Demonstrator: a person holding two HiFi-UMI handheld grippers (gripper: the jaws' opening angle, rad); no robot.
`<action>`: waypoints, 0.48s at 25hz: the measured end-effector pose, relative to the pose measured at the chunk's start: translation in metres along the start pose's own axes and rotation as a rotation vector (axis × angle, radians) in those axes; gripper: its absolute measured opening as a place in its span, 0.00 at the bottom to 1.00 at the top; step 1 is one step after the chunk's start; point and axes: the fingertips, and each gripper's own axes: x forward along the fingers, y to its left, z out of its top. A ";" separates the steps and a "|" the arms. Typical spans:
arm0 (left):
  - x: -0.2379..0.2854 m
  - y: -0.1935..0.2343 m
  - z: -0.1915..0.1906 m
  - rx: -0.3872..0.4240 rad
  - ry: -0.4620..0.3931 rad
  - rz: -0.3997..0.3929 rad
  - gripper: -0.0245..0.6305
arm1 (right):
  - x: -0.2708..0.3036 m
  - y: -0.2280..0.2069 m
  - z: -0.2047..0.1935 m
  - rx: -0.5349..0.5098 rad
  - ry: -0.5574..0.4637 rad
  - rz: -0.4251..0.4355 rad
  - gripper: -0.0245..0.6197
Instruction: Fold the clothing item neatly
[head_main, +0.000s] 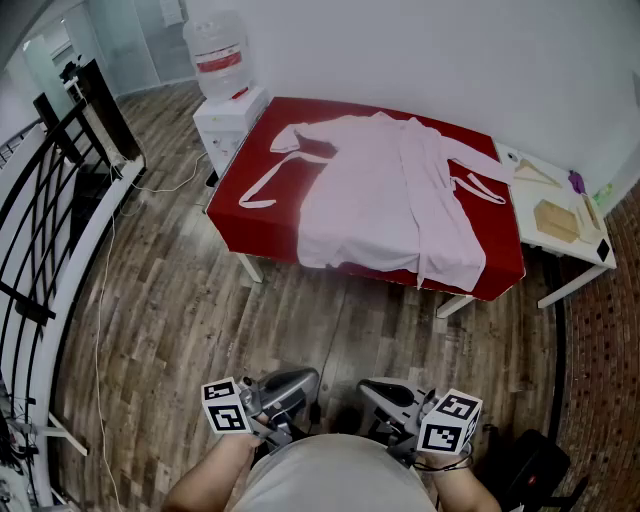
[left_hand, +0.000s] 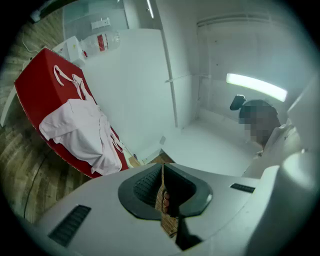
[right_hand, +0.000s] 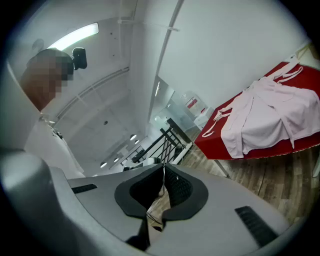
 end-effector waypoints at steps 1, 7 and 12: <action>0.003 0.003 0.003 0.012 -0.012 0.011 0.05 | -0.002 -0.006 0.003 0.003 -0.002 -0.006 0.06; 0.011 0.020 0.017 0.058 -0.071 0.081 0.05 | -0.012 -0.037 0.015 0.011 0.012 -0.024 0.06; 0.016 0.030 0.027 0.072 -0.075 0.122 0.05 | -0.009 -0.054 0.027 0.024 -0.005 -0.043 0.06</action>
